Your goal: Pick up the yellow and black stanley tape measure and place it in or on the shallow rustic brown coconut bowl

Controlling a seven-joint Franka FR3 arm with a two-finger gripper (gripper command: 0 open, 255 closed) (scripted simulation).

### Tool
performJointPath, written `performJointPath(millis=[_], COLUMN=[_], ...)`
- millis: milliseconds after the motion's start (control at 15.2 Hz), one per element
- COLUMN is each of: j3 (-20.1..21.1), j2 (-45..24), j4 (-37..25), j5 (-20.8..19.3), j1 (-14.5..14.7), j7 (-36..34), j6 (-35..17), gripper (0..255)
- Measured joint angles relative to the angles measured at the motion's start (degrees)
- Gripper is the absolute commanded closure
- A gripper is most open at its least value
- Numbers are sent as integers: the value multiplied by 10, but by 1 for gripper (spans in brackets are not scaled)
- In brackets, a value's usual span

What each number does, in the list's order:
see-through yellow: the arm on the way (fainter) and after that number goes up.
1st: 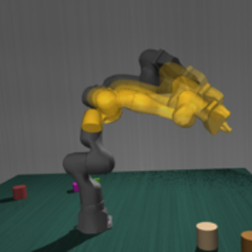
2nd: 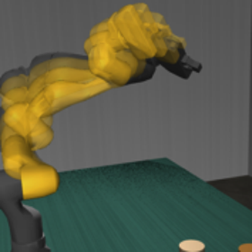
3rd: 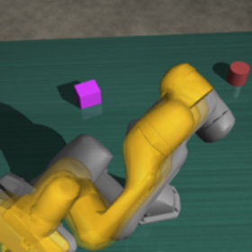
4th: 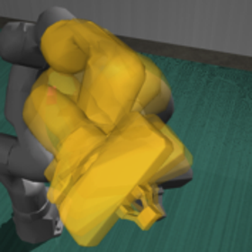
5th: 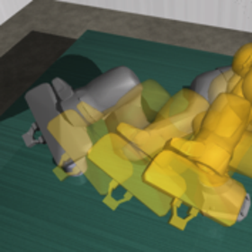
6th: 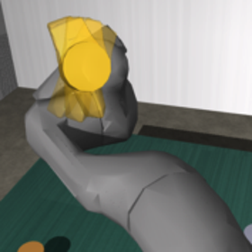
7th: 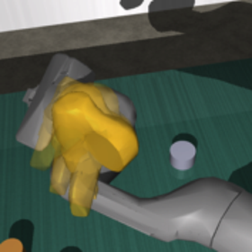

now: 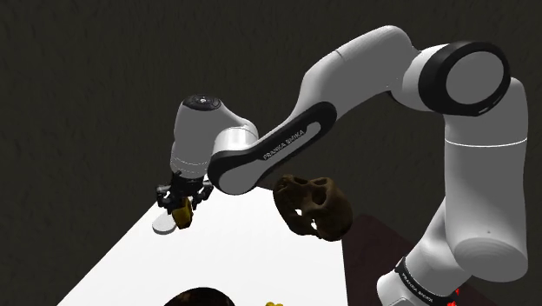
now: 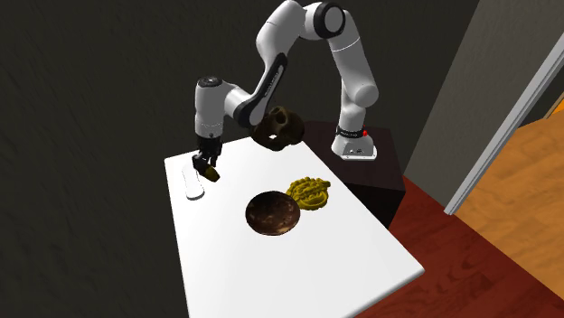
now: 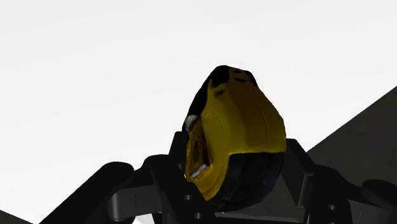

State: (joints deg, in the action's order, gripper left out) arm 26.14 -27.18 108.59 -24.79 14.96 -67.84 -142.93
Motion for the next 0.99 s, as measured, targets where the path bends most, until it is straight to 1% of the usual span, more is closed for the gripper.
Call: performJointPath(millis=[594, 792, 990], j3=[21, 32, 44], j2=[37, 70, 98], j4=[-16, 22, 58], j5=[33, 41, 44], j1=[-14, -8, 7], j7=[25, 7, -25], j6=[49, 43, 36], gripper=[255, 255, 255])
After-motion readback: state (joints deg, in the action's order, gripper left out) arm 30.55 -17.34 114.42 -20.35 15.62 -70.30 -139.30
